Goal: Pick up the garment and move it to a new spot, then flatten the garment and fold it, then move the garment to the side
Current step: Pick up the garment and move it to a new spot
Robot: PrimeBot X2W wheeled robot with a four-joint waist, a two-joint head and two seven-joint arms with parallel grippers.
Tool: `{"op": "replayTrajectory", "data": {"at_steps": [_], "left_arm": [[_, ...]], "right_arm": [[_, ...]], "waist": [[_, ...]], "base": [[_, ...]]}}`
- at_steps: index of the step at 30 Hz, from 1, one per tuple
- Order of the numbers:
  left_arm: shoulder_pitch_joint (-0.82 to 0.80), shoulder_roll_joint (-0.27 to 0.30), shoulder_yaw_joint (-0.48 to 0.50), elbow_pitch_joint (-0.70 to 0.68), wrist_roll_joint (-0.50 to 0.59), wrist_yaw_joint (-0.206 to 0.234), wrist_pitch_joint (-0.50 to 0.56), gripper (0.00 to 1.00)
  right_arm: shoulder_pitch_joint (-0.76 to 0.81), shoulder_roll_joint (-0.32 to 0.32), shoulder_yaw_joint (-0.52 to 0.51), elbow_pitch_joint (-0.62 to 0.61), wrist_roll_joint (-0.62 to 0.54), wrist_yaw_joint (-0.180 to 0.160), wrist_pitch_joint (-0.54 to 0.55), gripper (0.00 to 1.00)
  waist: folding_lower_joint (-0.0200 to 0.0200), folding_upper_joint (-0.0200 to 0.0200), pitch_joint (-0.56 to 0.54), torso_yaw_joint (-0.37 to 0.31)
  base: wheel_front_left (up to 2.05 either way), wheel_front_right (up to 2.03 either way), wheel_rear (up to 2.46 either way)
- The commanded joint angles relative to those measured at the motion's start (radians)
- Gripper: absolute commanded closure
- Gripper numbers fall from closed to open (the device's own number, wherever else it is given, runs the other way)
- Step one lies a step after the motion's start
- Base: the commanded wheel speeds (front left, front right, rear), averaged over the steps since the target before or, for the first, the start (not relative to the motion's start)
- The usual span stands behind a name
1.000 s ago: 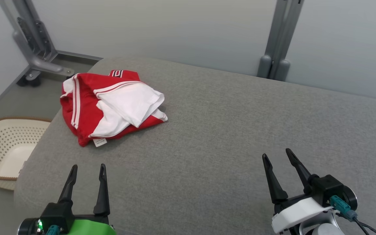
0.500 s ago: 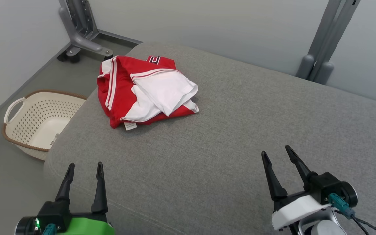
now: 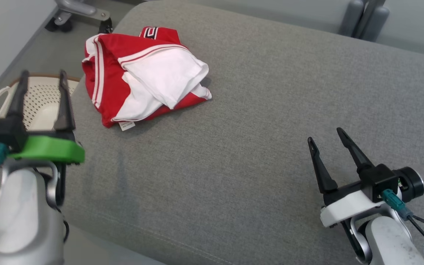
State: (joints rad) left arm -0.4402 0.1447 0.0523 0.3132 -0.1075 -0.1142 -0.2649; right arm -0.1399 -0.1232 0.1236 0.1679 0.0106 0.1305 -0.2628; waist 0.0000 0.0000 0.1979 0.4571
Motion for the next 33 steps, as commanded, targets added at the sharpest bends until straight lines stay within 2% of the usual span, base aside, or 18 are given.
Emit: {"op": "replayTrajectory", "data": {"at_steps": [1, 3, 8, 13, 18, 22, 25, 27, 33], "left_arm": [[-0.07, 0.018, 0.007, 0.037, -0.008, -0.004, 0.001, 0.0], [-0.144, 0.036, 0.013, 0.112, -0.013, -0.004, 0.002, 0.0], [-0.327, 0.067, 0.004, 0.34, -0.049, -0.008, 0.12, 0.0], [-0.456, 0.088, -0.005, 0.502, -0.099, -0.015, 0.195, 0.0], [-0.535, 0.092, -0.045, 0.627, -0.176, -0.017, 0.258, 0.0], [-0.55, 0.114, -0.093, 0.702, -0.228, -0.017, 0.294, 0.0], [-0.548, 0.11, -0.118, 0.754, -0.249, -0.017, 0.306, 0.0], [-0.549, 0.126, -0.128, 0.77, -0.242, -0.017, 0.263, 1.0], [-0.53, 0.141, -0.131, 0.787, -0.273, -0.017, 0.11, 1.0]], "right_arm": [[-0.025, -0.012, -0.008, -0.01, -0.007, 0.0, -0.003, 0.0], [-0.039, -0.022, -0.013, -0.015, -0.013, 0.0, -0.003, 0.0], [-0.064, -0.048, -0.048, -0.042, -0.027, 0.0, -0.003, 0.0], [-0.08, -0.067, -0.099, -0.07, -0.041, 0.0, -0.003, 0.0], [-0.087, -0.064, -0.139, -0.085, -0.062, 0.0, -0.003, 0.0], [-0.089, -0.061, -0.153, -0.084, -0.071, 0.0, 0.0, 0.0], [-0.09, -0.052, -0.176, -0.08, -0.08, 0.0, 0.001, 0.0], [-0.087, -0.042, -0.19, -0.08, -0.089, -0.001, 0.001, 0.0], [-0.066, -0.006, -0.198, -0.068, -0.093, 0.0, 0.001, 0.0]], "waist": [[0.0, 0.0, 0.111, -0.08], [0.0, 0.0, 0.146, -0.1], [0.0, 0.0, 0.232, -0.138], [0.0, 0.0, 0.312, -0.166], [0.0, 0.0, 0.374, -0.181], [0.0, 0.0, 0.399, -0.192], [0.0, 0.0, 0.401, -0.2], [0.0, 0.0, 0.397, -0.205], [0.0, 0.0, 0.335, -0.212]], "base": [[0.0, 0.0, 0.0], [0.0, 0.0, 0.0], [0.0, 0.0, 0.0], [0.0, 0.0, 0.0], [0.0, 0.0, 0.0], [0.0, 0.0, 0.0], [0.0, 0.0, 0.0], [0.0, 0.0, 0.0], [0.0, 0.0, 0.0]]}}
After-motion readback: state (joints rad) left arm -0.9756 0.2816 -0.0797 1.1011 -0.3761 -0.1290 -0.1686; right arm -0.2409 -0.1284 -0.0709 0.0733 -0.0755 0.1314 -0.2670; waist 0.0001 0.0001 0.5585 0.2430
